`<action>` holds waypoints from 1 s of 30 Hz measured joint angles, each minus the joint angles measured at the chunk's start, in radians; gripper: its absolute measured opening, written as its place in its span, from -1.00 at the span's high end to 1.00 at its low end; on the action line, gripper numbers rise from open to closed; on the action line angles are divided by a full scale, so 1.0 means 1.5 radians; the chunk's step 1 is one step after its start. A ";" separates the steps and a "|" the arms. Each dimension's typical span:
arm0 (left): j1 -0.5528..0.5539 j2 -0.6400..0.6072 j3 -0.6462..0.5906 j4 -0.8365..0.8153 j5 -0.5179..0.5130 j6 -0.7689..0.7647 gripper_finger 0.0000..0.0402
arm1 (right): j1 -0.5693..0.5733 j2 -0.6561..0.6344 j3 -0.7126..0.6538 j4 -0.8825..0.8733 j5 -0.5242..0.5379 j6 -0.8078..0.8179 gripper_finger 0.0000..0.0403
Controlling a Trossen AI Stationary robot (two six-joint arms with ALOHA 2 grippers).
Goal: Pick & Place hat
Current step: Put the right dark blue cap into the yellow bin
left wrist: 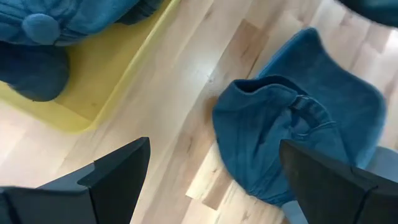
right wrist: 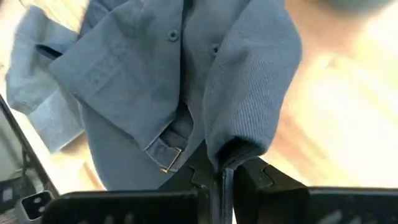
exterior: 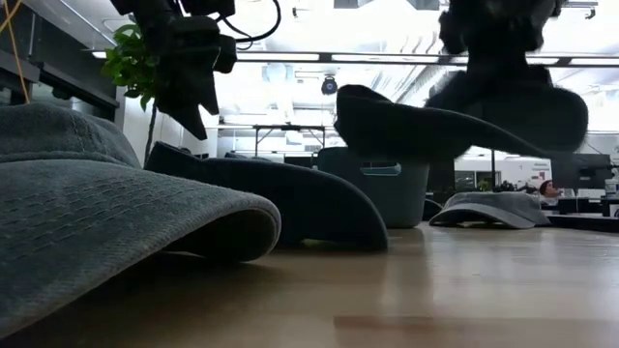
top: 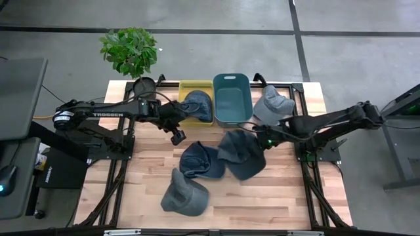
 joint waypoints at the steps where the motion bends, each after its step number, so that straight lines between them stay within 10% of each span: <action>1: 0.000 0.000 0.000 0.005 0.005 -0.001 -0.76 | 0.008 -0.004 0.019 -0.022 0.027 -0.013 0.89; 16: 0.000 0.000 0.000 0.223 0.131 -0.071 -0.76 | 0.069 0.000 0.204 -0.133 0.483 -0.338 0.89; 30: 0.001 0.000 0.000 0.488 0.189 -0.129 -0.76 | 0.067 0.000 0.208 -0.033 0.640 -0.644 0.89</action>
